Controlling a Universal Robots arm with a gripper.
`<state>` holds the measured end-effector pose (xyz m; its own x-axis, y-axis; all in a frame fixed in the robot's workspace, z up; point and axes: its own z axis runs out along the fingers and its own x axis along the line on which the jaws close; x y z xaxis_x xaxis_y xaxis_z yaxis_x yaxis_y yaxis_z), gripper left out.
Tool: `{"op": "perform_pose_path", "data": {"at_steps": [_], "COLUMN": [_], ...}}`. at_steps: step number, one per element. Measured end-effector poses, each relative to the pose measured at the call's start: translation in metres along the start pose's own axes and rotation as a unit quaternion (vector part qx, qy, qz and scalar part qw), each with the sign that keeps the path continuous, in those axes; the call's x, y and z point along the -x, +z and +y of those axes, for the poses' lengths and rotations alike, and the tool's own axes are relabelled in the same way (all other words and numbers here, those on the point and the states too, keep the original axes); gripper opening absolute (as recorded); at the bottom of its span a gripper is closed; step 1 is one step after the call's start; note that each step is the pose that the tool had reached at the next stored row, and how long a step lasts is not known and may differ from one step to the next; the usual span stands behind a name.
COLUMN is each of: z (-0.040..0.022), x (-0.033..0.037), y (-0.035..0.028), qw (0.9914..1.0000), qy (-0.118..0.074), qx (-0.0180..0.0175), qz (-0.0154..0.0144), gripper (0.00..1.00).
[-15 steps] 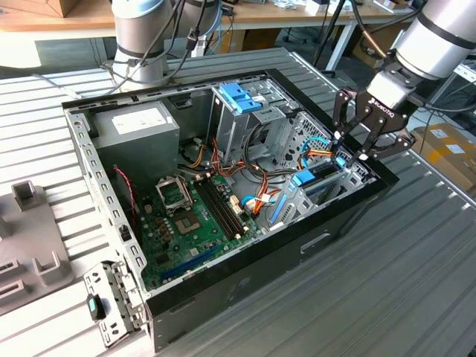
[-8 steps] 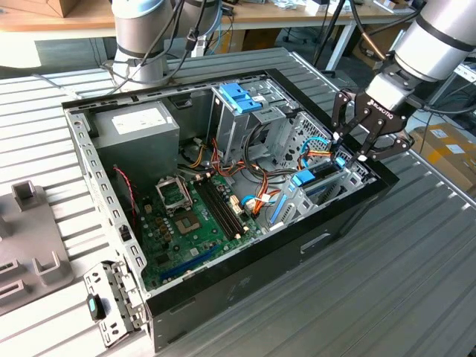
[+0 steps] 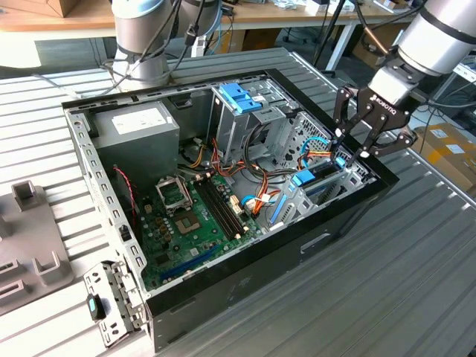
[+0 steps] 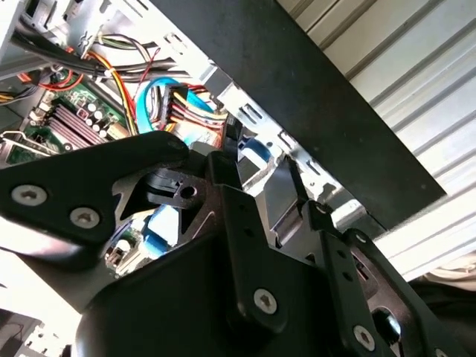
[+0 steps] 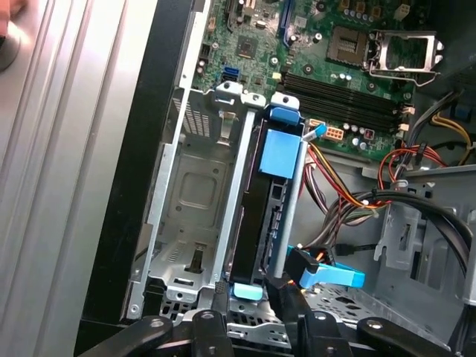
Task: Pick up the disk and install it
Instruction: 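Insert the disk into the insertion slot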
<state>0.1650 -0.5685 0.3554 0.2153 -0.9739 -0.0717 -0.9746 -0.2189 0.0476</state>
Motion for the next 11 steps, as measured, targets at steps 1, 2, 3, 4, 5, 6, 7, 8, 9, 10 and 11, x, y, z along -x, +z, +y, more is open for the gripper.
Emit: {"op": "perform_pose_path", "data": {"at_steps": [1, 2, 3, 4, 5, 6, 7, 8, 9, 10, 11], "z": [0.0002, 0.0, -0.0002, -0.0006, -0.0011, -0.0016, -0.0019, -0.0024, -0.0027, -0.0029, -0.0031], "x": [0.0002, 0.0011, 0.002, 0.0038, 0.0056, 0.0079, 0.009, 0.0106, 0.0114, 0.0122, 0.013], "y": [-0.0031, -0.0029, -0.0029, -0.0024, -0.0016, -0.0004, 0.0005, 0.0021, 0.0031, 0.0039, 0.0049], "qw": [1.0, 1.0, 1.0, 0.99999, 0.99997, 0.99994, 0.99991, 0.99984, 0.99978, 0.99973, 0.99966], "qy": [0.0, 0.0, -0.002, -0.004, -0.006, -0.008, -0.009, -0.01, -0.011, -0.012, -0.012], "qx": [0.0, 0.0, 0.0002, 0.001, 0.0016, 0.0023, 0.0027, 0.0039, 0.0046, 0.0052, 0.0059], "qz": [-0.0001, -0.0003, 0.0002, 0.0031, 0.0055, 0.0079, 0.0094, 0.0142, 0.017, 0.0195, 0.0223], "gripper": [0.42, 0.42, 0.42, 0.42, 0.42, 0.42, 0.42, 0.42, 0.42, 0.42, 0.42]}}
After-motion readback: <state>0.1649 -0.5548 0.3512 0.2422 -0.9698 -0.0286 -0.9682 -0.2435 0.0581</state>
